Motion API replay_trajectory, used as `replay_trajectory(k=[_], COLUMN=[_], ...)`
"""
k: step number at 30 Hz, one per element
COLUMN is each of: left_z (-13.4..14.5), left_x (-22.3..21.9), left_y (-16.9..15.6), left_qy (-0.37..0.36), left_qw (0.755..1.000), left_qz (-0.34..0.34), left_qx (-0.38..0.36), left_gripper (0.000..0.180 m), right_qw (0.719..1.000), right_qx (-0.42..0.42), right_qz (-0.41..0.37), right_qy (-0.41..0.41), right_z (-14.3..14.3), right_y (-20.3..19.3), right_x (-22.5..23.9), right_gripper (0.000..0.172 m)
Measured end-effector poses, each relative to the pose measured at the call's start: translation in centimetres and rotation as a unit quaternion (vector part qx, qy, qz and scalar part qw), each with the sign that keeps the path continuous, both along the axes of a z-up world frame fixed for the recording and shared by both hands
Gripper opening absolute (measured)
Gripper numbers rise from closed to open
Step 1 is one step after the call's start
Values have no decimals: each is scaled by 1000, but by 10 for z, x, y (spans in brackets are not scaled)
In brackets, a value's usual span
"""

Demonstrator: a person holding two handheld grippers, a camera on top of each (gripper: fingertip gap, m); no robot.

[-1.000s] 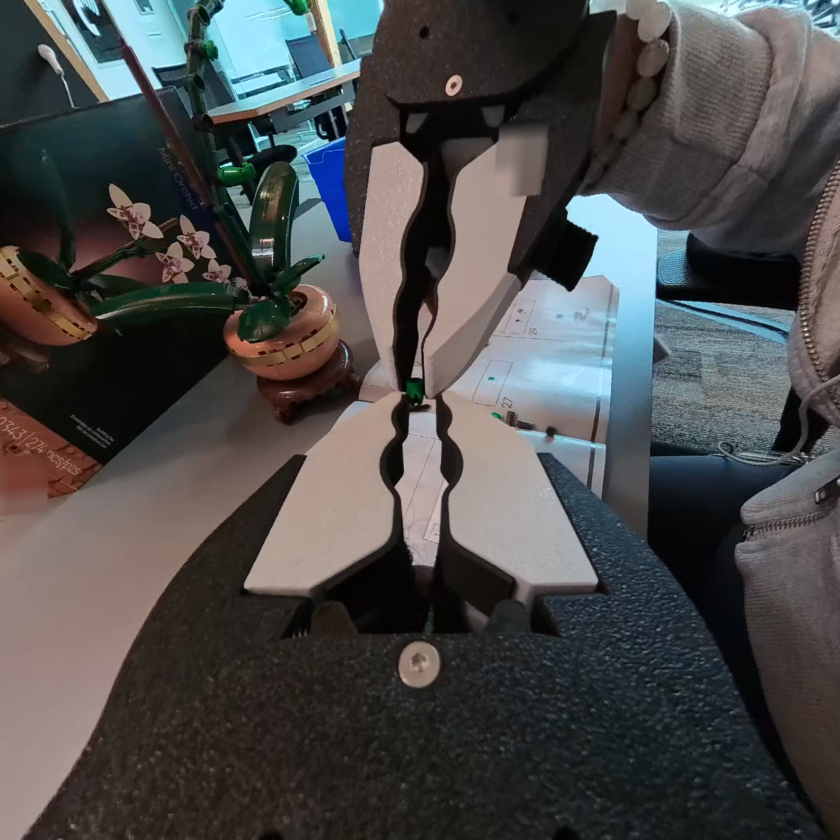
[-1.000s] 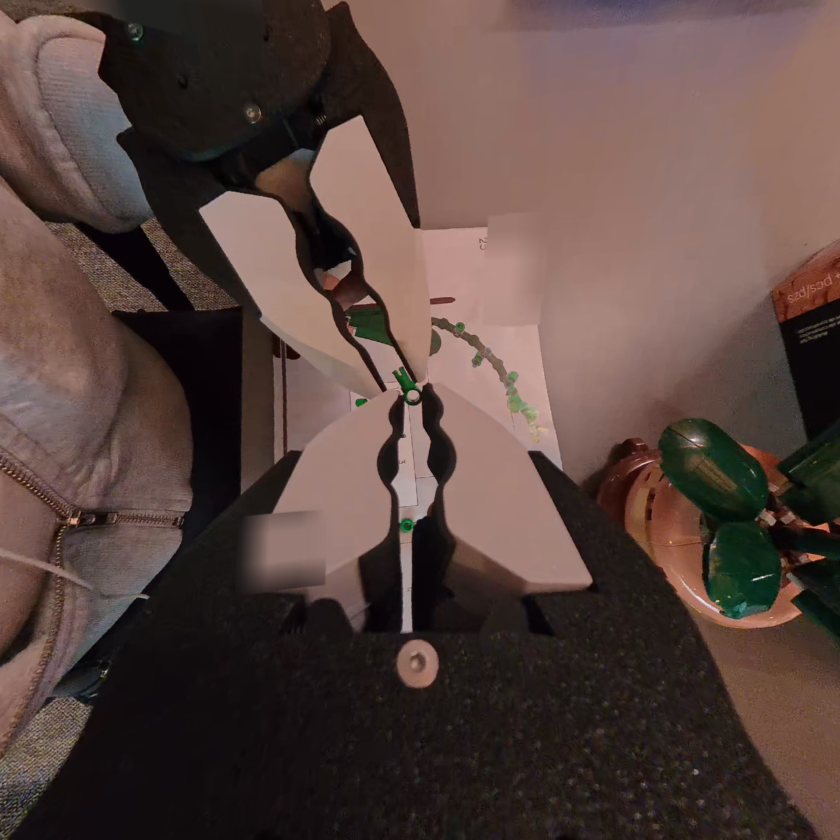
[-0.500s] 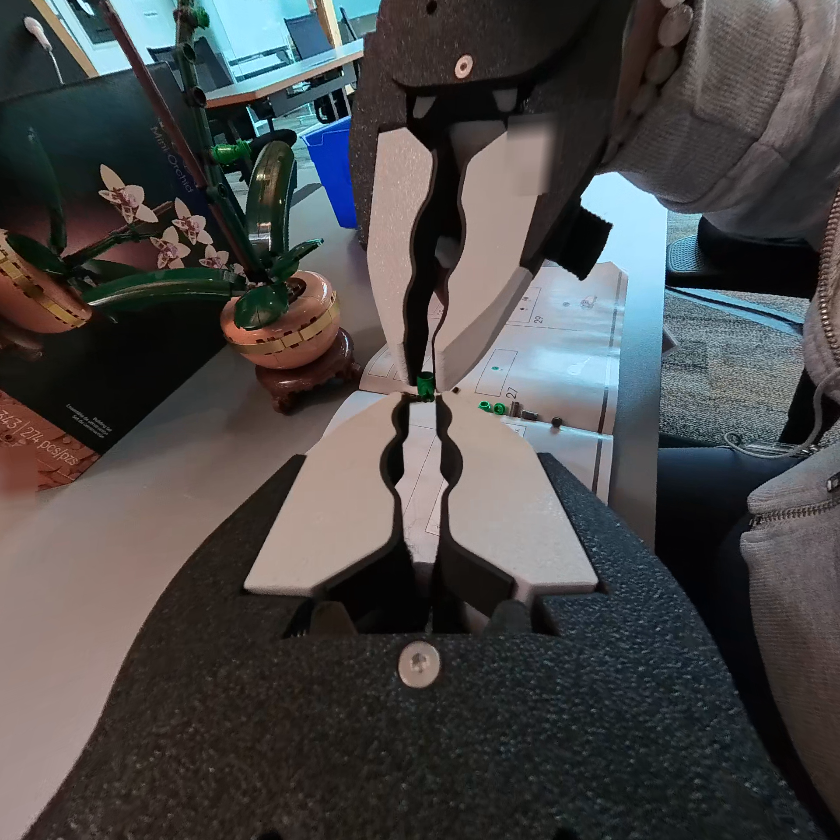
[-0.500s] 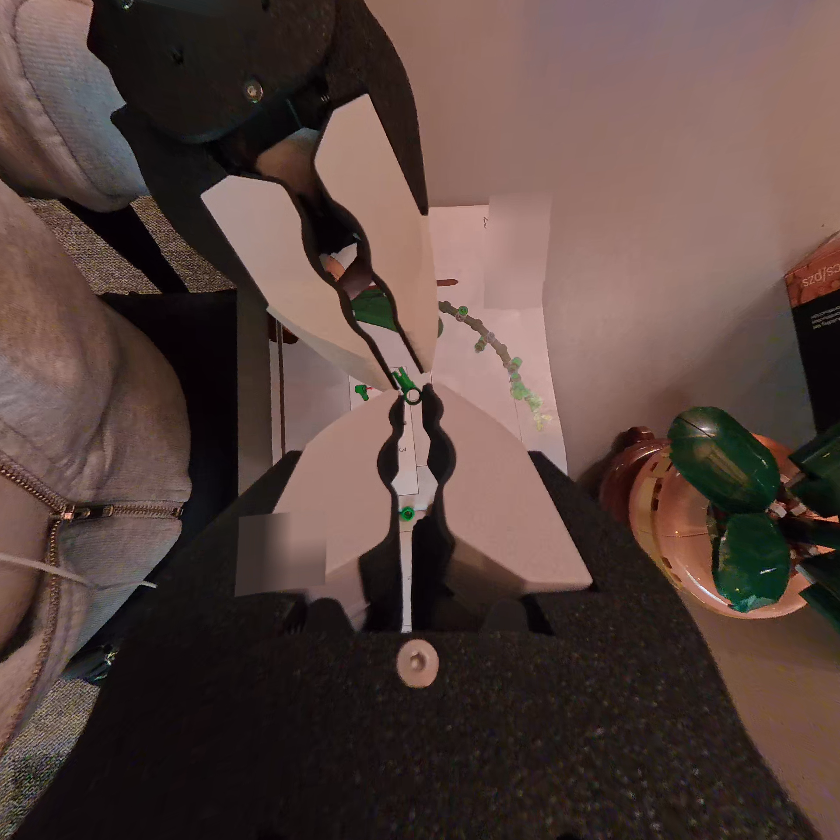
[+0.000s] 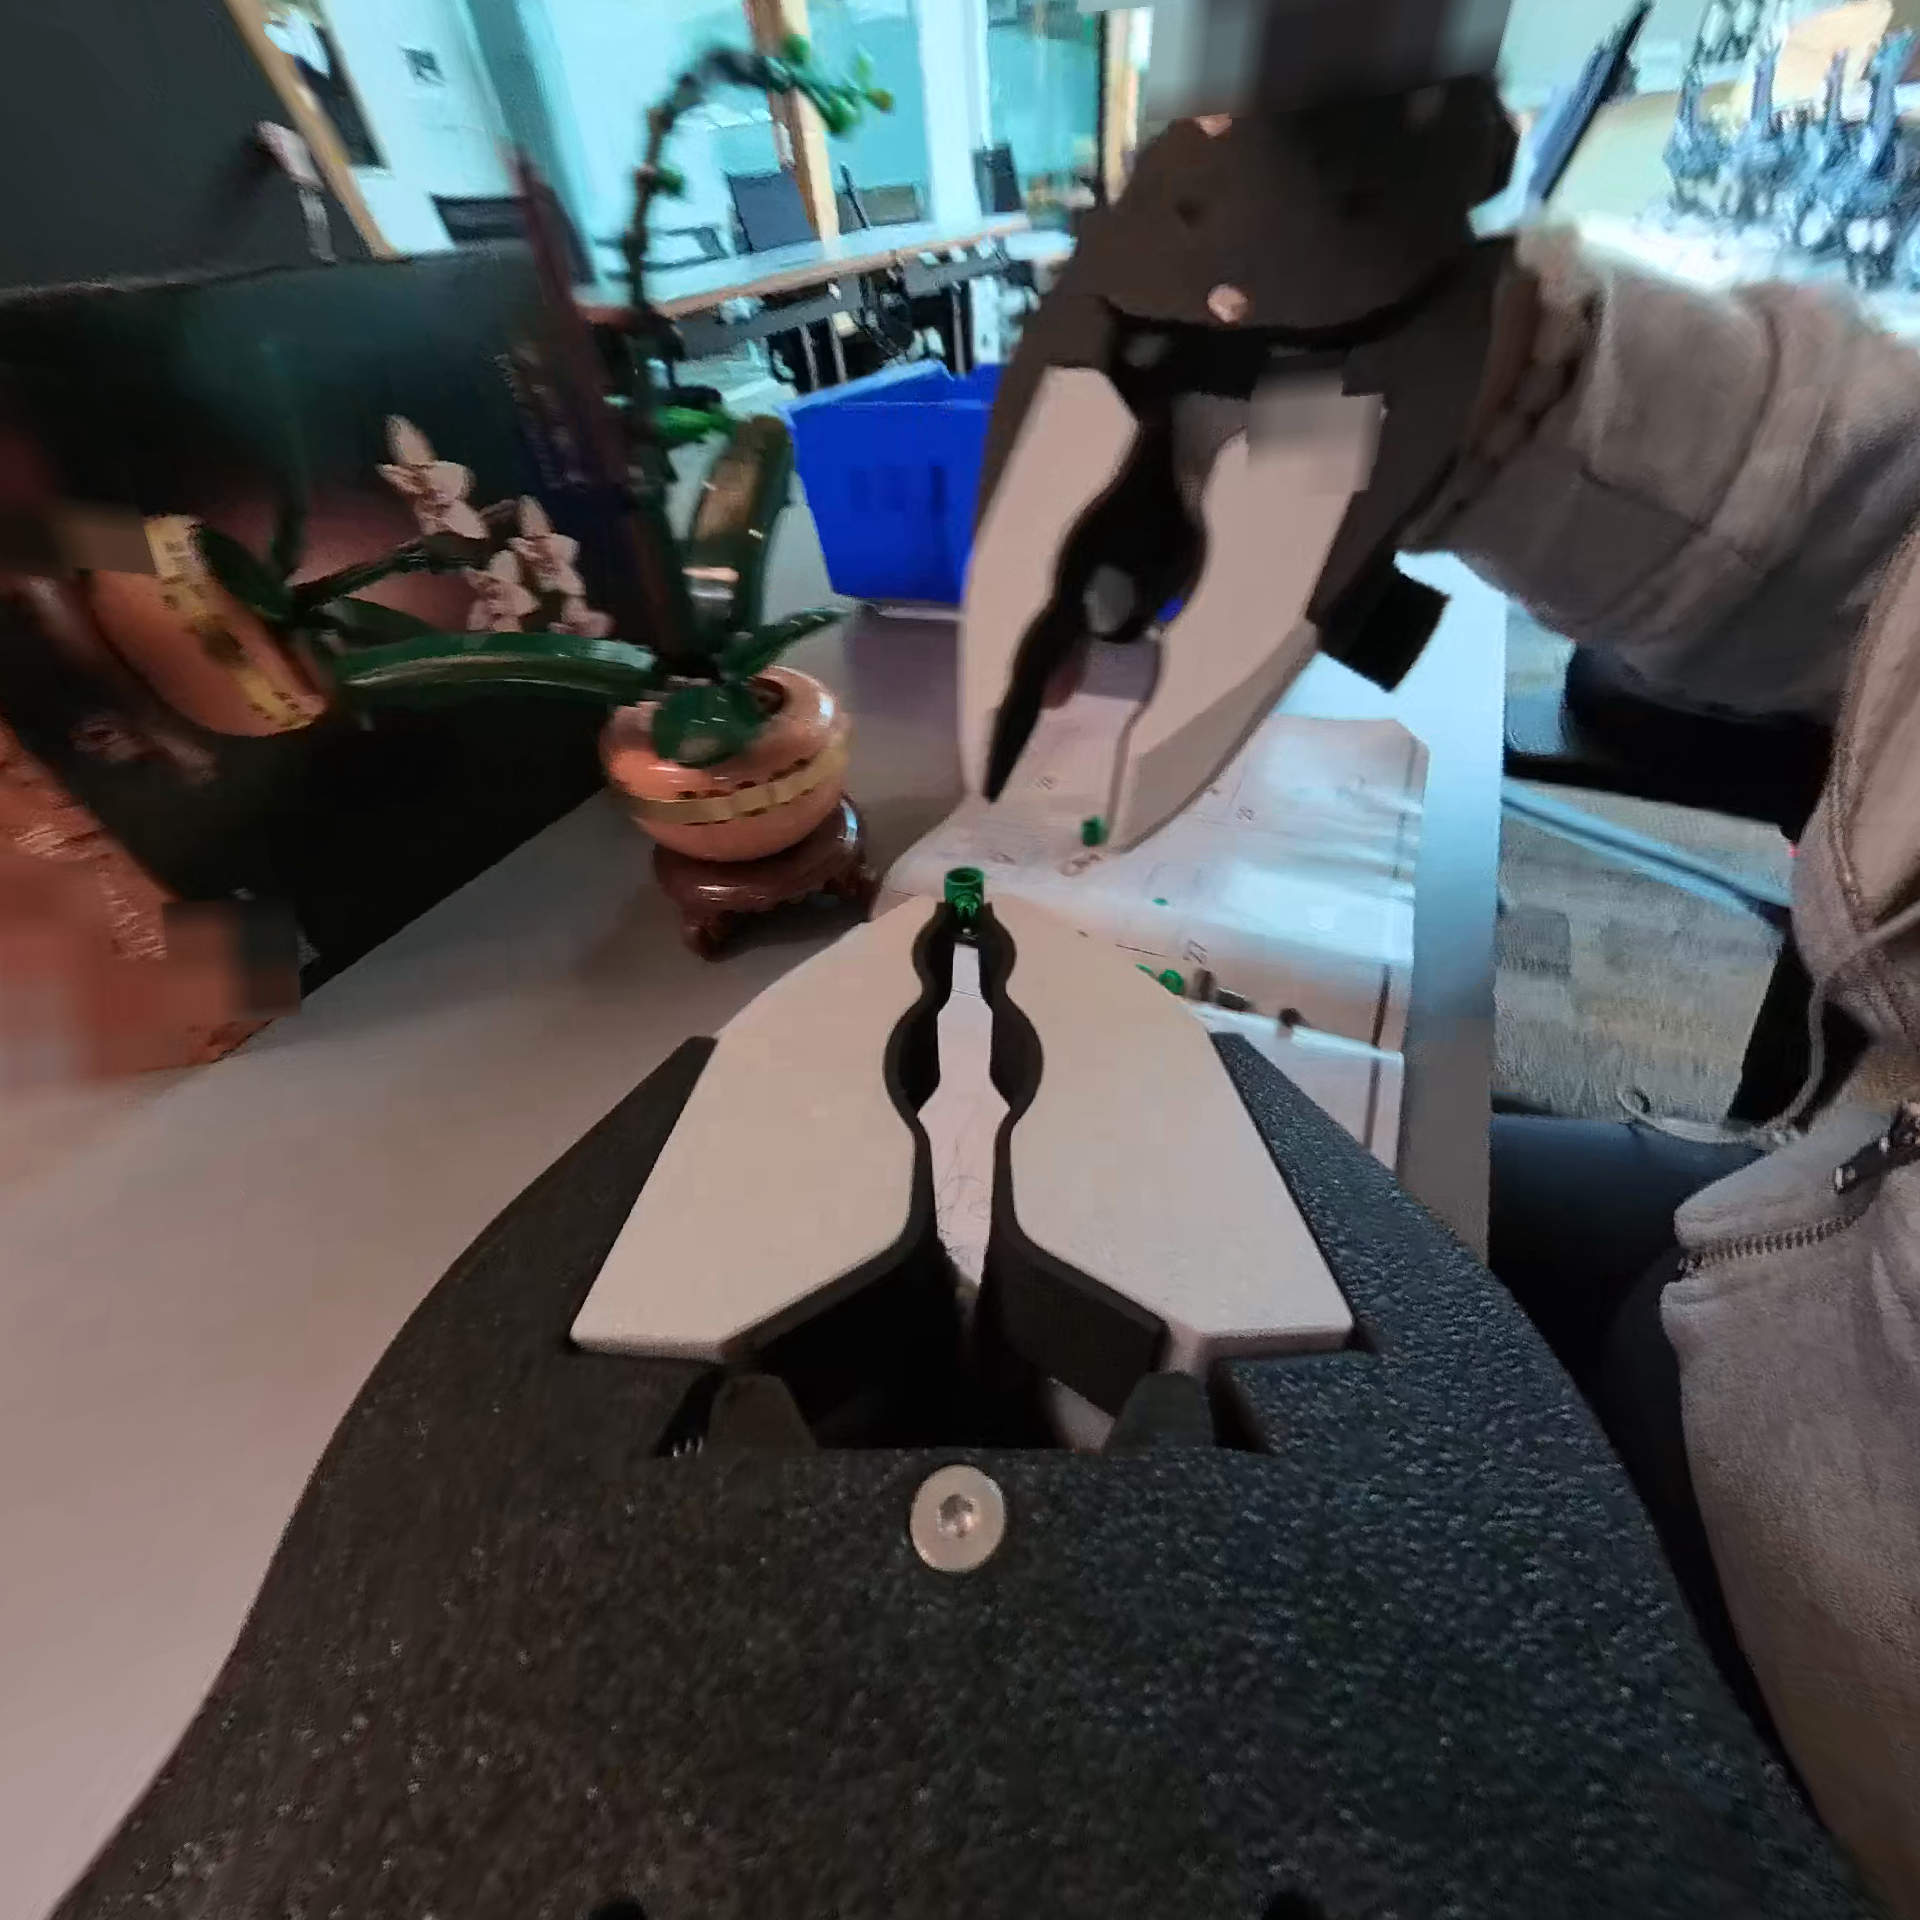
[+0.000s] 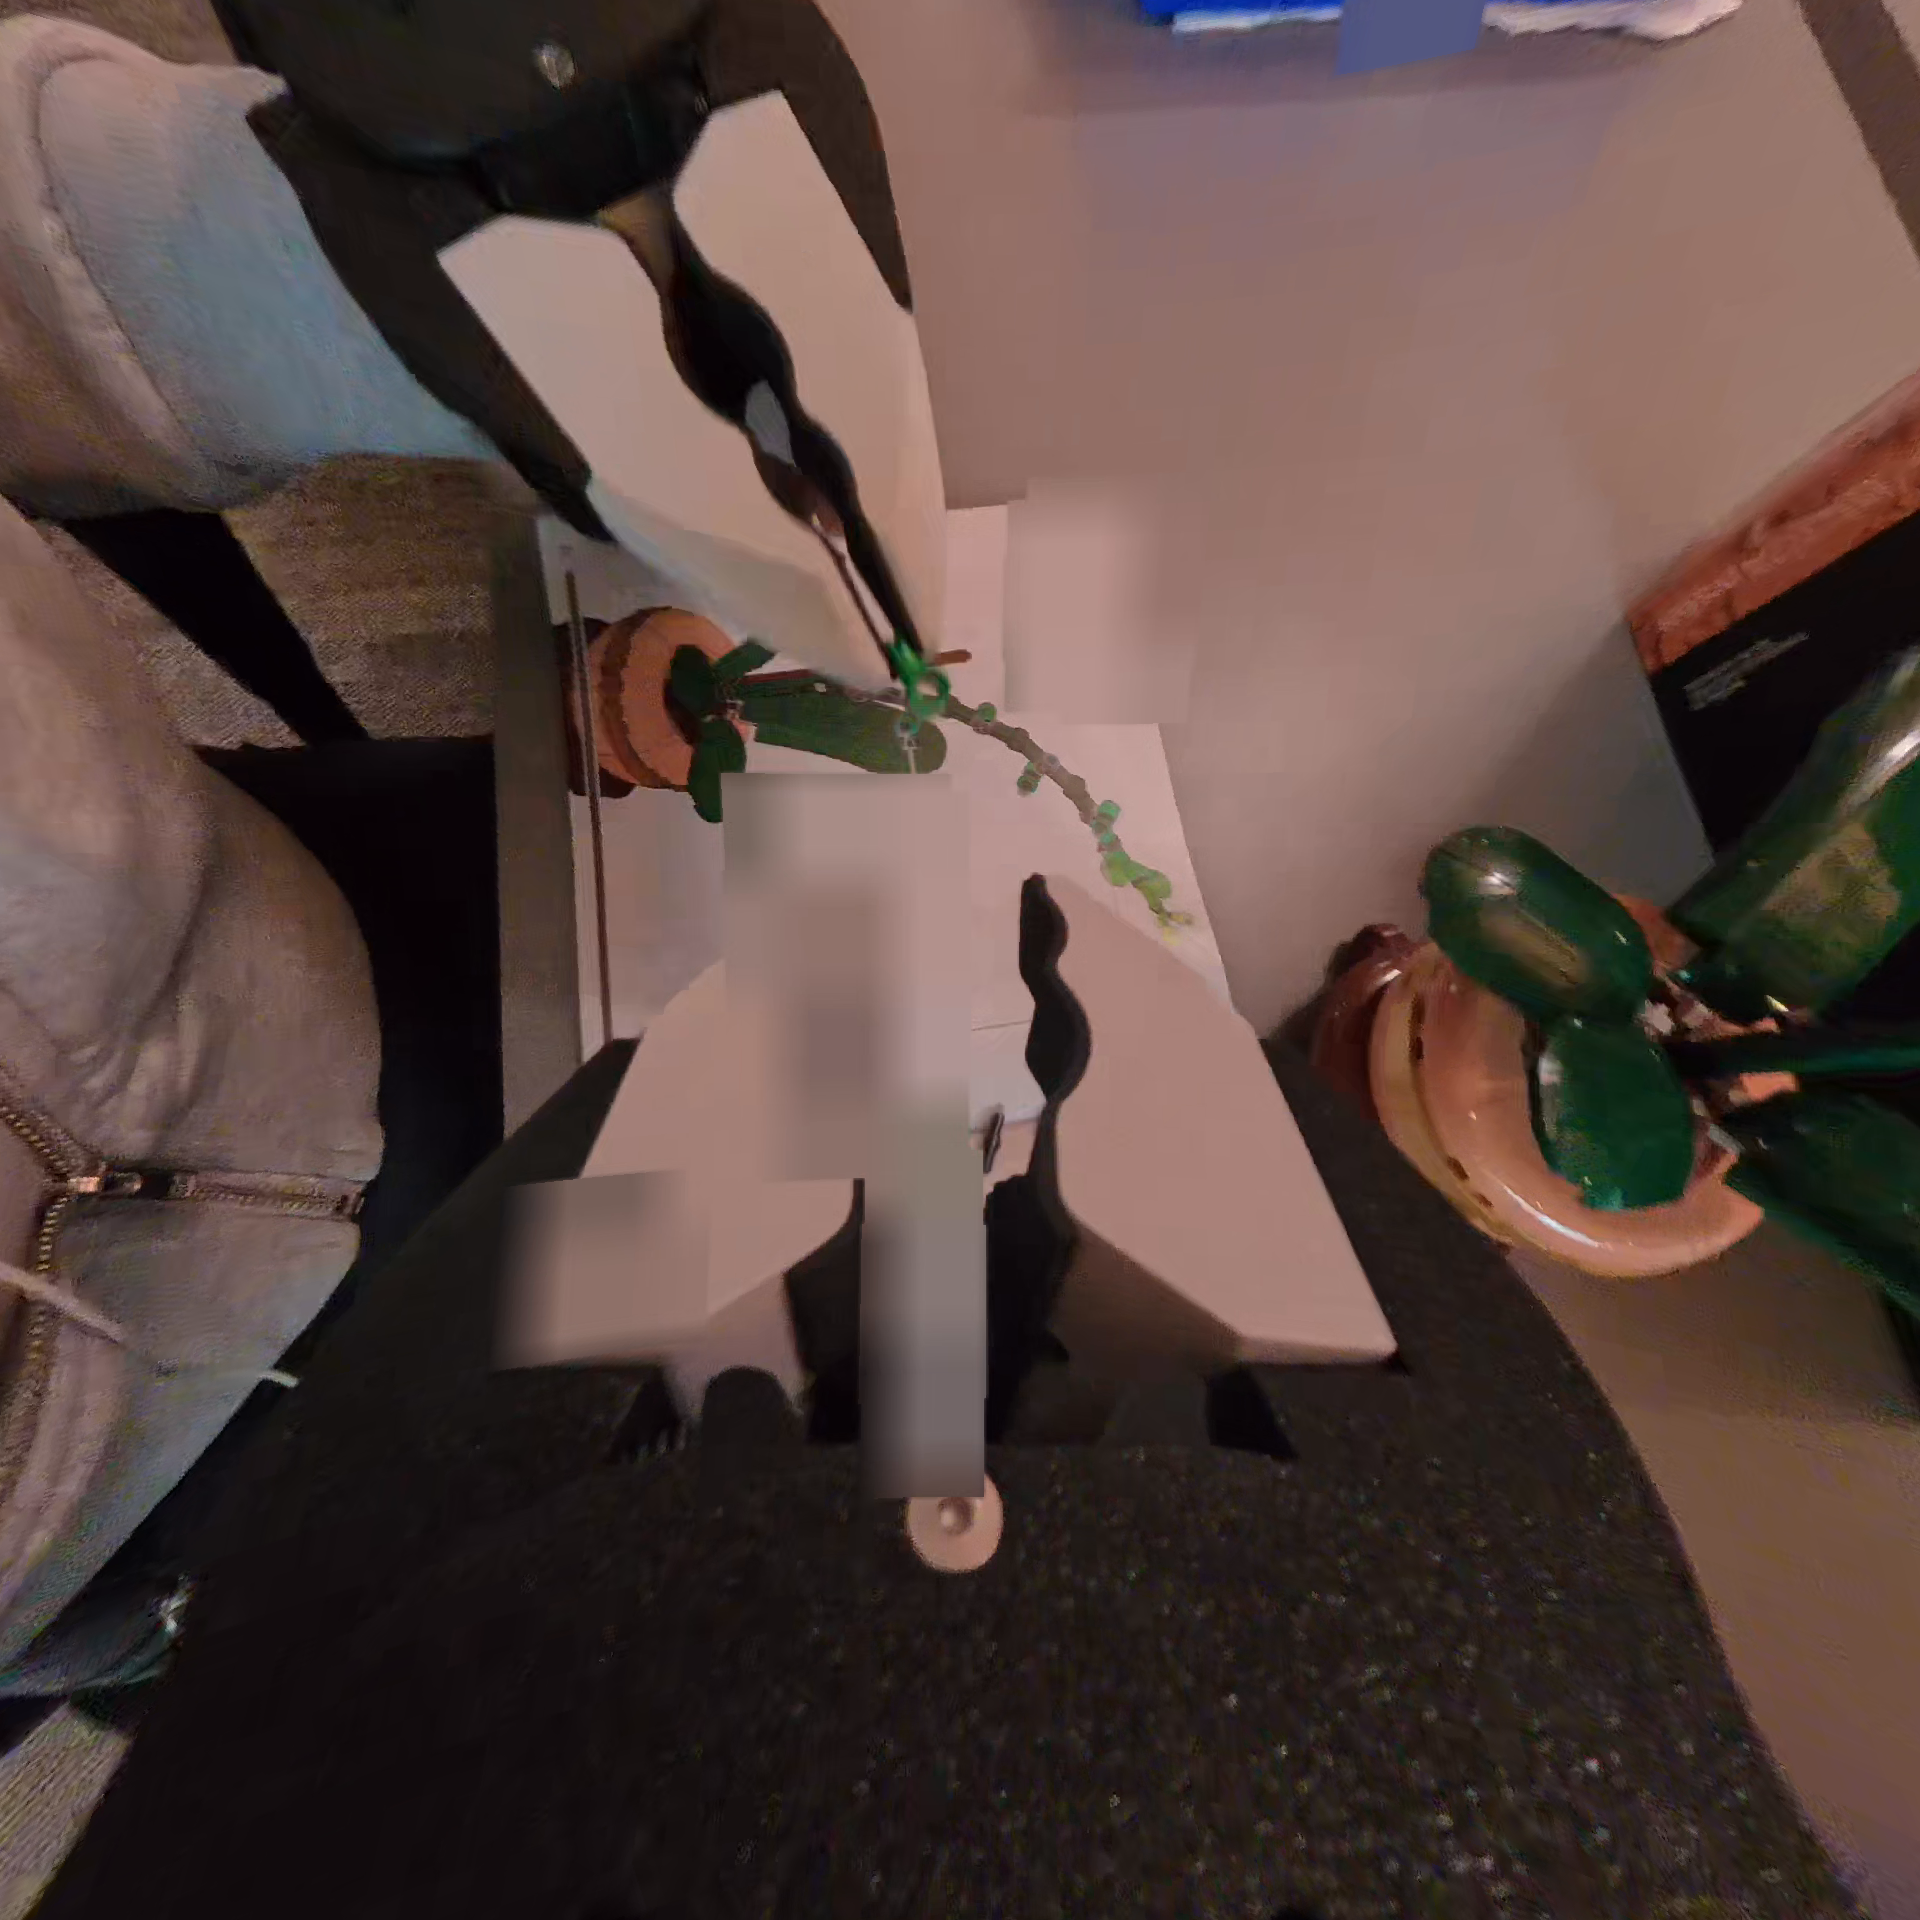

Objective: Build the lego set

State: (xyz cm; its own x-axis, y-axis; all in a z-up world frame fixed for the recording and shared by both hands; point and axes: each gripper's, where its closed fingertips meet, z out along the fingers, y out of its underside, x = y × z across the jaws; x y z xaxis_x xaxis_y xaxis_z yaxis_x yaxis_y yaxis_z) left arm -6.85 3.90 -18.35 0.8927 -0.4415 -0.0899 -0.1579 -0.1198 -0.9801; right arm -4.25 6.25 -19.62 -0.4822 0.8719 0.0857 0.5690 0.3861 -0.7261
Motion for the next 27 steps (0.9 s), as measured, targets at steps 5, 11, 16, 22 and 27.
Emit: replay_trajectory(k=[5, 11, 16, 22, 27], left_z=[18, 18, 51, 59, 51], left_x=[-42, -58, -59, -36, -44], left_y=[-9, 0, 35, 23, 21], left_qy=[-69, -67, -82, -71, -53], left_qw=[996, 994, 990, 985, 990], left_qz=[54, 77, 58, 38, 31], left_qx=[34, 40, 98, 153, 127], left_gripper=[4, 3, 3, 3, 3], right_qw=[981, 919, 909, 899, 935], right_qx=[-27, -25, -46, -11, -54], right_qz=[-64, -148, -190, -215, -169], right_qy=[178, 364, 368, 382, 307], right_z=[4, 31, 32, 33, 31], right_y=[25, 53, 66, 75, 73], right_x=[20, 37, 41, 45, 23], right_gripper=[23, 6, 6, 5, 4])
